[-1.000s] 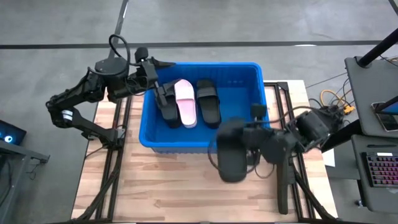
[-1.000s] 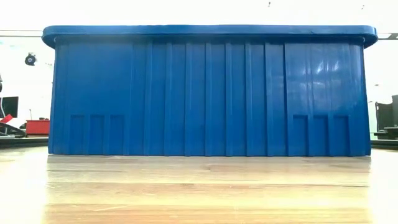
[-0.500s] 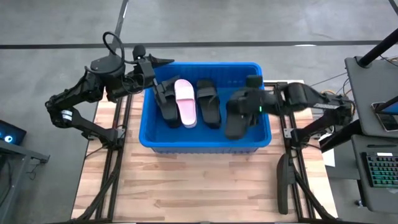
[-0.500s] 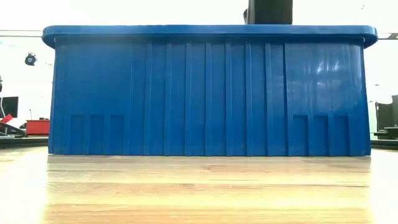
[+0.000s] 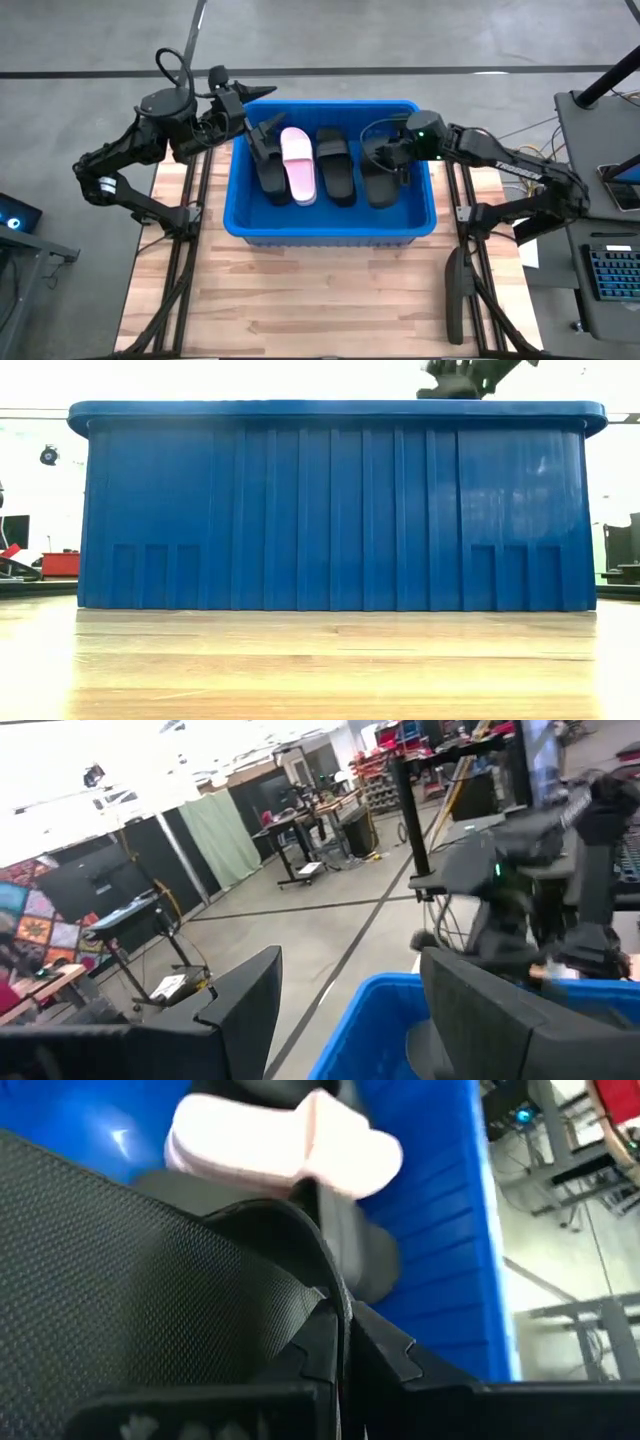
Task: Pick and place slides into bin
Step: Put the left black slide into the bin
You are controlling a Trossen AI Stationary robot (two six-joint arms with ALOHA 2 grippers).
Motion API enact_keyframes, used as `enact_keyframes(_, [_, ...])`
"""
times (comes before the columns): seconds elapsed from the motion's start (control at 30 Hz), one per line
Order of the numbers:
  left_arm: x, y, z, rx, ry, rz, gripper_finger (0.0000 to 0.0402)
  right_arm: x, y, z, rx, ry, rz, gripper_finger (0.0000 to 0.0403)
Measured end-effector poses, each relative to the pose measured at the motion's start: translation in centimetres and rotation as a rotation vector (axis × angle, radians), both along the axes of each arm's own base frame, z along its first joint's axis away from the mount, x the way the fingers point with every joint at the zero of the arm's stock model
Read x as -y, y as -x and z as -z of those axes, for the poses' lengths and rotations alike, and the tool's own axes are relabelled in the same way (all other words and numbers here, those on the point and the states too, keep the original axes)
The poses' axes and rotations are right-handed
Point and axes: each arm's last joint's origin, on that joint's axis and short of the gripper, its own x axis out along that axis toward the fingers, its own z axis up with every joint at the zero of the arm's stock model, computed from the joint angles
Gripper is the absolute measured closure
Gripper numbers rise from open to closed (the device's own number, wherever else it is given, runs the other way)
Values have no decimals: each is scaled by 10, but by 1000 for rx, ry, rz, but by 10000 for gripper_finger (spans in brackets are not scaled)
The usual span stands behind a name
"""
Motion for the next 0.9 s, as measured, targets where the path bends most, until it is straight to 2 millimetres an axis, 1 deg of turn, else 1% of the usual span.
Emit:
enact_keyframes(0.13, [-1,-3,1,9,26,-16,178,15,-2,35,-20,64,-14,391])
enact_keyframes(0.23, [-1,-7,3,8,37,-17,178,25,0,54,-16,104,-1,391])
enact_keyframes(0.37, [-1,-13,6,-5,39,-17,178,38,3,77,-13,103,31,391])
enact_keyframes(0.53, [-2,-18,8,-15,39,-18,178,52,0,101,-76,81,3,391])
enact_keyframes(0.6, [-2,-19,9,-23,39,-18,178,58,-4,109,-93,86,-9,391])
enact_keyframes(0.73, [-2,-23,11,-30,39,-18,178,70,-11,119,-90,114,-13,390])
enact_keyframes(0.9, [-2,-24,12,-34,40,-18,178,82,-12,131,-152,106,41,390])
